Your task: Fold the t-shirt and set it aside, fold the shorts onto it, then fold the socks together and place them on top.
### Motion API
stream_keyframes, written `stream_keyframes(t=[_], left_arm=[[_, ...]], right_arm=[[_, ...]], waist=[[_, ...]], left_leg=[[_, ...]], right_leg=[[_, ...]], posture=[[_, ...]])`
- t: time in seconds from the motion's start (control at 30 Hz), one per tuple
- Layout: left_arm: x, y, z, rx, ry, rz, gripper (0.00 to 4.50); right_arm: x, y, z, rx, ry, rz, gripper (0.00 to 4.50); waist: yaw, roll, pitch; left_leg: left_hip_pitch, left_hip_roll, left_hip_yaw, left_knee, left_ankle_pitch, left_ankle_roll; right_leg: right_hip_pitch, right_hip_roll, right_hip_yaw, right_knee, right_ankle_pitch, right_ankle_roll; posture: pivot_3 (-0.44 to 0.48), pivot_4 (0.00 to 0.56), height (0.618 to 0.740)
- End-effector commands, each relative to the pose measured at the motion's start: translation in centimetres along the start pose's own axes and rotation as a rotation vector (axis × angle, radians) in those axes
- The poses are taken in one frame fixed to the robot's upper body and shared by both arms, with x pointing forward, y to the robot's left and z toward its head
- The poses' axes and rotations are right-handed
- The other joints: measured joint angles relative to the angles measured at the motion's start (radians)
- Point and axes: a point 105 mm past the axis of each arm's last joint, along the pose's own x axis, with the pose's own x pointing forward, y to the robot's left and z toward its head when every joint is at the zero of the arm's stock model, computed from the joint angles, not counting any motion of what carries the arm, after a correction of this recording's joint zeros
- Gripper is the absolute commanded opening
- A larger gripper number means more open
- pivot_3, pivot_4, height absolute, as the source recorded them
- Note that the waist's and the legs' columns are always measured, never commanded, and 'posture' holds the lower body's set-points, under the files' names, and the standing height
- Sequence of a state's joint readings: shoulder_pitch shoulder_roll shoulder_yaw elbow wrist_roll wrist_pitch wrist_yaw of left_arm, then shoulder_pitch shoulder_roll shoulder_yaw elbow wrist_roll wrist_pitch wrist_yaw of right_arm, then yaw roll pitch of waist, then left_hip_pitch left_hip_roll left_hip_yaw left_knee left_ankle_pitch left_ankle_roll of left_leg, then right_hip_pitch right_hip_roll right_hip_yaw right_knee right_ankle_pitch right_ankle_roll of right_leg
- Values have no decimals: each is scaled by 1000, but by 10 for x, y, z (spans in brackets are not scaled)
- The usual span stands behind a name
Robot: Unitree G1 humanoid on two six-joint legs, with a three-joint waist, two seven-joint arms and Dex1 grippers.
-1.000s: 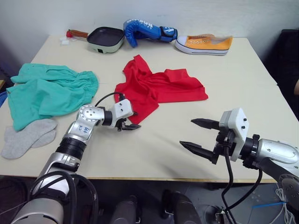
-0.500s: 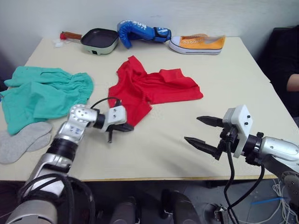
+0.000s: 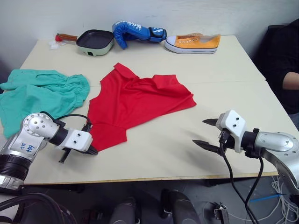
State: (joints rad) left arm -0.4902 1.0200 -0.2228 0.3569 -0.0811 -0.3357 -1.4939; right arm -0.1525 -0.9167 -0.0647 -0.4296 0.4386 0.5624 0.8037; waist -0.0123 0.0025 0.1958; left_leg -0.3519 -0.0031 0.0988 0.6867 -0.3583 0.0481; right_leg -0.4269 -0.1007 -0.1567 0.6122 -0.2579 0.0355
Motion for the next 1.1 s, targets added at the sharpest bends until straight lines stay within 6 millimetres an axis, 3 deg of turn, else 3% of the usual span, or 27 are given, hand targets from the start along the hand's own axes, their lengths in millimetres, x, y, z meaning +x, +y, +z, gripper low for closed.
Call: stream_keyframes(t=[0.03,0.27,0.6,0.73,0.9,1.0,1.1], left_arm=[[-7,-50,-45,-145,156,-170,40],[-13,-76,-66,-144,251,-226,40],[0,-66,-60,-119,188,-145,40],[7,-45,-32,-224,-20,-29,40],[4,-31,4,-355,-228,10,40],[3,-28,6,-360,-223,28,0],[1,-24,8,-364,-227,46,0]], right_arm=[[12,-16,3,-173,21,-5,4500],[45,-56,25,-208,-56,-96,4500],[95,-72,37,-222,-59,-35,4500],[117,-78,43,-230,-59,-60,4500],[129,-84,40,-224,-38,-66,4500],[132,-85,38,-215,-26,-56,3845],[133,-84,34,-238,-3,-39,2813]], waist=[[-16,1,-1],[-34,4,-1],[-42,16,-9],[-40,18,-10],[-17,15,-8],[-17,12,-8],[-19,11,-7]], left_leg=[[0,0,0,-1,0,-1],[14,2,10,-8,1,-6],[23,4,18,-21,6,-14],[23,3,19,-21,6,-13],[15,3,18,-16,5,-10],[1,3,16,-6,3,-7],[-4,2,15,-3,2,-5]], right_leg=[[0,0,0,0,0,0],[0,2,8,12,-7,-9],[-3,6,14,16,-9,-11],[-3,5,16,17,-9,-11],[-8,5,16,19,-9,-11],[-16,5,15,19,-8,-9],[-19,4,14,18,-7,-7]], posture=[[0,150,740],[0,150,740],[0,150,740],[0,150,740],[0,150,740],[0,150,740],[0,150,740]])
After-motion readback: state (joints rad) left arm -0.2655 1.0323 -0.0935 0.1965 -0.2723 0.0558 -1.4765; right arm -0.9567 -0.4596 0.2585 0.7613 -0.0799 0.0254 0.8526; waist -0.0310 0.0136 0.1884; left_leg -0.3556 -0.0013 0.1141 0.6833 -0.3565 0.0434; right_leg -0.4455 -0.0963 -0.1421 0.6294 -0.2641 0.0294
